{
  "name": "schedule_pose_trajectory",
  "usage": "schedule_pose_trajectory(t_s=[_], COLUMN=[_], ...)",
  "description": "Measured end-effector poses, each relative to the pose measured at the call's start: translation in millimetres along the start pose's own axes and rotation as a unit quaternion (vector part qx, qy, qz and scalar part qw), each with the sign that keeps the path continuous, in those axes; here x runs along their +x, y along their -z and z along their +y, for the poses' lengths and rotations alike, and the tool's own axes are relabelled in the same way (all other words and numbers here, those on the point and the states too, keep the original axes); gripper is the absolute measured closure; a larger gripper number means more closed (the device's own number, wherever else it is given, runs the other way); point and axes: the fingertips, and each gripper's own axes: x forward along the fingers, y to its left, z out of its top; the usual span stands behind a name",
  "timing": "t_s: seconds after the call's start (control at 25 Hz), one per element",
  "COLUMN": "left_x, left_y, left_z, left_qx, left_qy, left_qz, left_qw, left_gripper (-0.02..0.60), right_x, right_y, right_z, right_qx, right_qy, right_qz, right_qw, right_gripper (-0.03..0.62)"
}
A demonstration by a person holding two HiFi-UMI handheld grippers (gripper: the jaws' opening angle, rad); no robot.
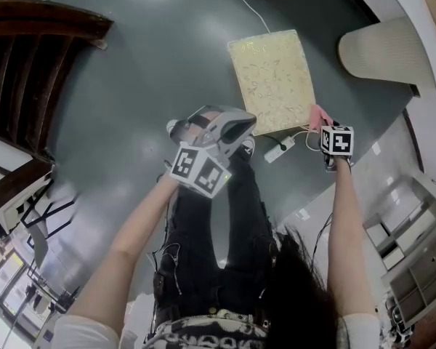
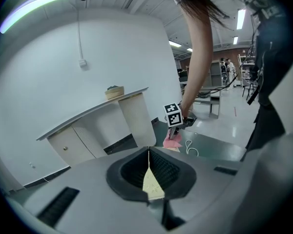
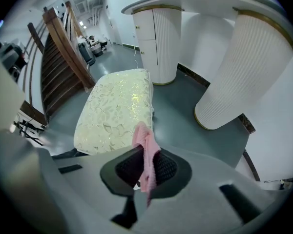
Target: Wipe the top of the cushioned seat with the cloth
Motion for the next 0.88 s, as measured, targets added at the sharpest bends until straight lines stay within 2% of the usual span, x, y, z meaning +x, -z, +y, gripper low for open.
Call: schedule_pose_trajectory(t_s=[0.28, 0.68, 0.88], left_x=[-11.4, -42.7, -67.4], left_y=[-27.3, -77.2, -103.5], left_z=[-4.9, -5.8, -17.5], left_qx=[0.017, 0.025, 0.016], left_qy=[0.001, -0.015, -0.018], left_qz=[-0.004, -0.004, -0.009], left_qw=[0.9998, 0.9996, 0.9997], left_gripper=[0.575, 0.575, 0.575], right_x=[-38.6, -127.6, -179.8], right_y=[-11.9, -33.0, -41.9], right_z=[28.5, 96.4, 129.1], right_qx=[0.015, -0.011, 0.021], right_qy=[-0.028, -0.088, -0.108], right_qz=[-0.046, -0.126, -0.172], right_qw=[0.998, 0.988, 0.979], right_gripper=[0.585, 0.583, 0.583])
